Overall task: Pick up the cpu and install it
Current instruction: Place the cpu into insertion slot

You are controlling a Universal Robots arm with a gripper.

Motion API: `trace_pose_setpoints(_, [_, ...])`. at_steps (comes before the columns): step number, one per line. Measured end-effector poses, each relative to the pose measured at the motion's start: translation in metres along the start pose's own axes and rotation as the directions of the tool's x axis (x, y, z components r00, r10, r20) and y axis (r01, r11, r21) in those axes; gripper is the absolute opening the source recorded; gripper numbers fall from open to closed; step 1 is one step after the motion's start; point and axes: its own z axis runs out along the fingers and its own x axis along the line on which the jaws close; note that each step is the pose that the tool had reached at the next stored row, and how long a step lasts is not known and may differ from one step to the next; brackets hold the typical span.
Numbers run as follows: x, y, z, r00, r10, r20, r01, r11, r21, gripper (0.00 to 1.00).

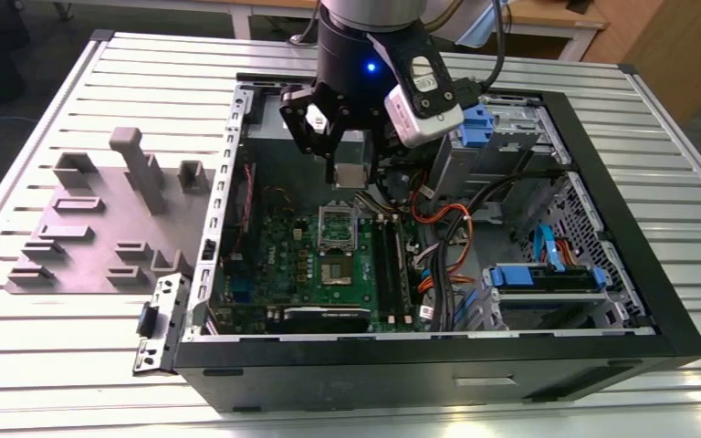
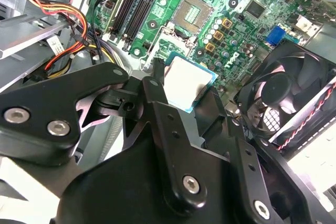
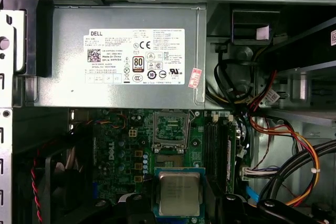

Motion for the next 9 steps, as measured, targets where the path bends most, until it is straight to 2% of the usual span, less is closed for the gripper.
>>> trace_pose_setpoints(4, [0.0,0.0,0.0001,1.0,0.0,0.0,0.0,1.0,-0.0001,0.47])
trace_pose_setpoints(9, [0.0,0.0,0.0002,0.9998,-0.018,0.0002,0.018,0.9998,-0.0001,0.47])
